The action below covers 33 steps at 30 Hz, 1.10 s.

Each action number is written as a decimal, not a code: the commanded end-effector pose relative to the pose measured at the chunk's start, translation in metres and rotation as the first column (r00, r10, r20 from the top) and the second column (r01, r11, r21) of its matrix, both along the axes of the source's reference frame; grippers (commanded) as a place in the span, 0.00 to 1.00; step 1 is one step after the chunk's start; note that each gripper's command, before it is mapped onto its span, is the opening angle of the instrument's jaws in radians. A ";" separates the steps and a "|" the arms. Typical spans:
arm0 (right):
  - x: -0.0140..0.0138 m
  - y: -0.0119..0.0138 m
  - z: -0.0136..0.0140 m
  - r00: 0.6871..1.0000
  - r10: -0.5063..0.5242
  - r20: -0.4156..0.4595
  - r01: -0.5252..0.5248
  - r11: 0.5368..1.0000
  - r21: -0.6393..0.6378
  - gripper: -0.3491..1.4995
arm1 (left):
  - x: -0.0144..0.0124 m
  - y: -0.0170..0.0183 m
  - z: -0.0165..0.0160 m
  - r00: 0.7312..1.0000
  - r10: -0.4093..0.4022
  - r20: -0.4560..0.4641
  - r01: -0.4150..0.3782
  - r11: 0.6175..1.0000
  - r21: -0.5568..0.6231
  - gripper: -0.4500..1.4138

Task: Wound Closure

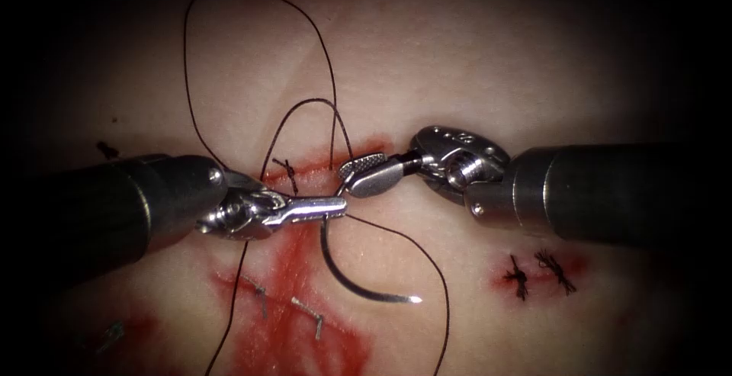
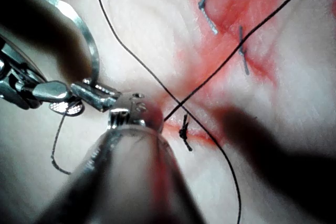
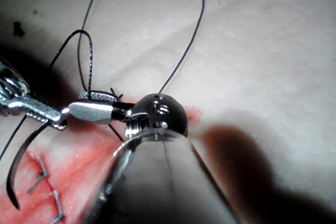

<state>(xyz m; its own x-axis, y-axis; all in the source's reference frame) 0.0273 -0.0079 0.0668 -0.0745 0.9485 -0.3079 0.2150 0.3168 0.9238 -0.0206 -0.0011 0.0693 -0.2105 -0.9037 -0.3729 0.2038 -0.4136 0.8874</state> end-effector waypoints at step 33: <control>0.0001 0.0026 0.0012 0.897 0.086 0.433 -0.038 0.992 -0.119 0.00 | -0.0026 -0.0027 0.0023 0.961 -0.135 -0.243 0.171 0.976 0.136 0.93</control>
<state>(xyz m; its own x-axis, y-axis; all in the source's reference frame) 0.0267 -0.0050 0.0674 0.0335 0.9076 -0.4186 -0.2369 0.4141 0.8789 -0.0232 -0.0041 0.0714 -0.4686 -0.7995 -0.3758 0.3573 -0.5606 0.7470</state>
